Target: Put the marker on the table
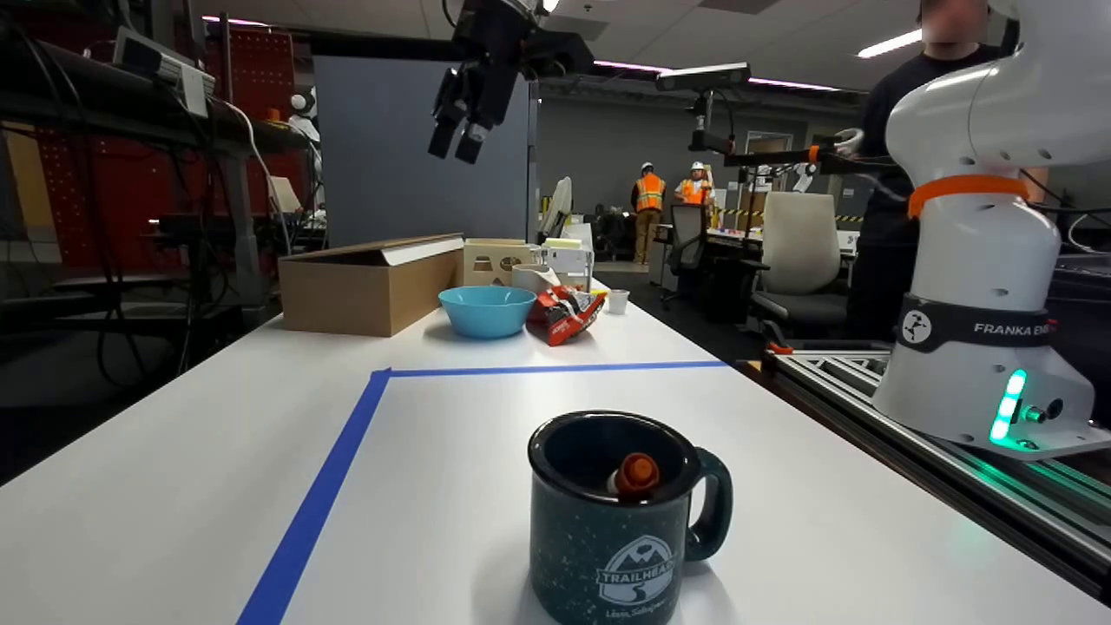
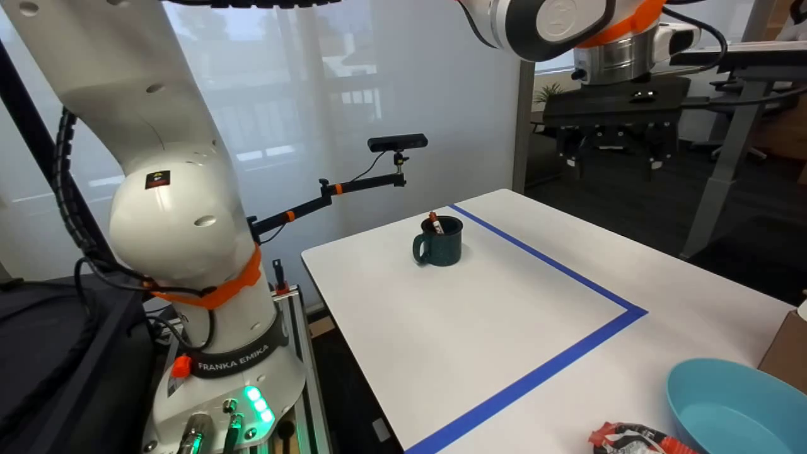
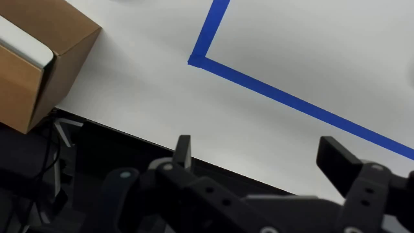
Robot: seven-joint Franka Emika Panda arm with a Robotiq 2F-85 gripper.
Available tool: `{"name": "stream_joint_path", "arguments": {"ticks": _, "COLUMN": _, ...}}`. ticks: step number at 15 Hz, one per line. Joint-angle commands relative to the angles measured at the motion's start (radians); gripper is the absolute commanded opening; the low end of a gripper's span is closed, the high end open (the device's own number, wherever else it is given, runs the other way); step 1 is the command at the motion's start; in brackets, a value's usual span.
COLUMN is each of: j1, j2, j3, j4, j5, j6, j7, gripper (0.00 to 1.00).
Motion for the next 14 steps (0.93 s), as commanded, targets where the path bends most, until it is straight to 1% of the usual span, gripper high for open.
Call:
{"name": "stream_joint_path", "arguments": {"ticks": 1, "j1": -0.05, "j2": 0.012, "j3": 0.053, "j4": 0.012, "j5": 0.008, "j6": -0.002, "j7": -0.009, "gripper": 1.0}}
{"name": "stream_joint_path", "arguments": {"ticks": 3, "j1": -0.062, "j2": 0.014, "j3": 0.042, "j4": 0.01, "j5": 0.0, "j6": -0.002, "j7": -0.026, "gripper": 1.0}}
{"name": "stream_joint_path", "arguments": {"ticks": 4, "j1": -0.065, "j2": 0.013, "j3": 0.045, "j4": 0.008, "j5": 0.015, "j6": 0.004, "j7": -0.053, "gripper": 1.0}}
{"name": "stream_joint_path", "arguments": {"ticks": 7, "j1": -0.069, "j2": 0.018, "j3": 0.087, "j4": 0.035, "j5": 0.014, "j6": -0.017, "j7": -0.115, "gripper": 1.0}}
{"name": "stream_joint_path", "arguments": {"ticks": 11, "j1": -0.037, "j2": 0.024, "j3": 0.153, "j4": 0.066, "j5": 0.059, "j6": -0.016, "j7": -0.266, "gripper": 1.0}}
{"name": "stream_joint_path", "arguments": {"ticks": 14, "j1": -0.007, "j2": 0.029, "j3": 0.196, "j4": 0.084, "j5": 0.18, "j6": -0.021, "j7": -0.42, "gripper": 1.0}}
